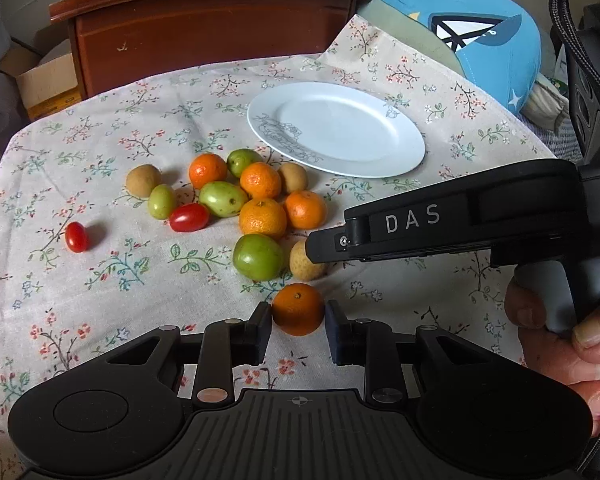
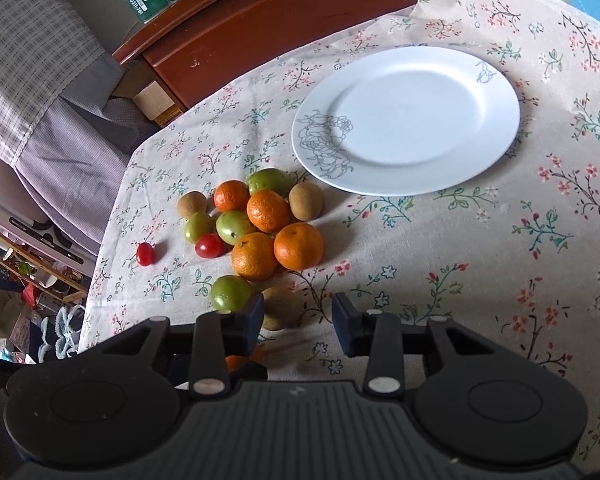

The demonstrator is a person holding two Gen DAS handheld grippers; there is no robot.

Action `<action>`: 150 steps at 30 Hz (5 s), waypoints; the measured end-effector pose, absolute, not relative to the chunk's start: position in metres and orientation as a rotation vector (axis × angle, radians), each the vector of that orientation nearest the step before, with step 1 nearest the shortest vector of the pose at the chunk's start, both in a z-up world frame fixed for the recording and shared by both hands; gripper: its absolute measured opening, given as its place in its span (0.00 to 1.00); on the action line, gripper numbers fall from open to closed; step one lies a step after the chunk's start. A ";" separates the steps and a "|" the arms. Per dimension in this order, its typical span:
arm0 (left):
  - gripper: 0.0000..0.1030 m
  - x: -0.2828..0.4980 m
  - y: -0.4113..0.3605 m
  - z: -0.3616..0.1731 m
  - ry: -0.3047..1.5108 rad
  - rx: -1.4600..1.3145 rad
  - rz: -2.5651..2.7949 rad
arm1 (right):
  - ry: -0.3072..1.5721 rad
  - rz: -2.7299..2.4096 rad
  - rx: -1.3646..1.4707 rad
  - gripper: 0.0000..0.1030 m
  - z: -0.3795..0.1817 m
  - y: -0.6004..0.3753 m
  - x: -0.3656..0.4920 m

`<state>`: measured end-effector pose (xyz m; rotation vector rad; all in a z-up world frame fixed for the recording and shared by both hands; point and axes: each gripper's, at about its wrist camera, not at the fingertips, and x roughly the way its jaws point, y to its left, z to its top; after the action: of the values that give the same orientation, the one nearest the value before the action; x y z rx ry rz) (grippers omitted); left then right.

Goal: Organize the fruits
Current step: 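Grasp an orange with the left tool while the right tool grasps a brown kiwi, then carry the orange with the left tool onto the plate while the right tool places the kiwi, then open both tools and withdraw them from the plate to the fruit pile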

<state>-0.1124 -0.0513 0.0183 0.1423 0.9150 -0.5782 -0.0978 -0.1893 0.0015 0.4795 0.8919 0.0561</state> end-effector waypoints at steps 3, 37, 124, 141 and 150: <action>0.26 -0.111 -0.046 0.018 0.922 0.150 -0.550 | 0.903 0.069 0.461 0.37 0.000 -0.184 -0.095; 0.26 -0.047 -0.050 0.048 0.878 -0.020 -0.561 | 0.813 -0.004 0.439 0.27 0.037 -0.222 -0.074; 0.75 0.001 -0.030 0.045 0.887 0.059 -0.402 | 0.866 -0.159 0.415 0.50 0.010 -0.270 -0.029; 0.75 -0.049 -0.021 0.034 0.922 0.058 -0.448 | 0.863 0.035 0.357 0.50 0.021 -0.228 -0.069; 0.75 -0.065 -0.033 0.025 0.916 0.123 -0.502 | 0.892 0.097 0.343 0.50 0.012 -0.215 -0.072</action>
<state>-0.0649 -0.0327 0.0246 0.1233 0.9156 -0.5017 -0.0722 -0.2147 0.0123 0.3428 0.8918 0.0972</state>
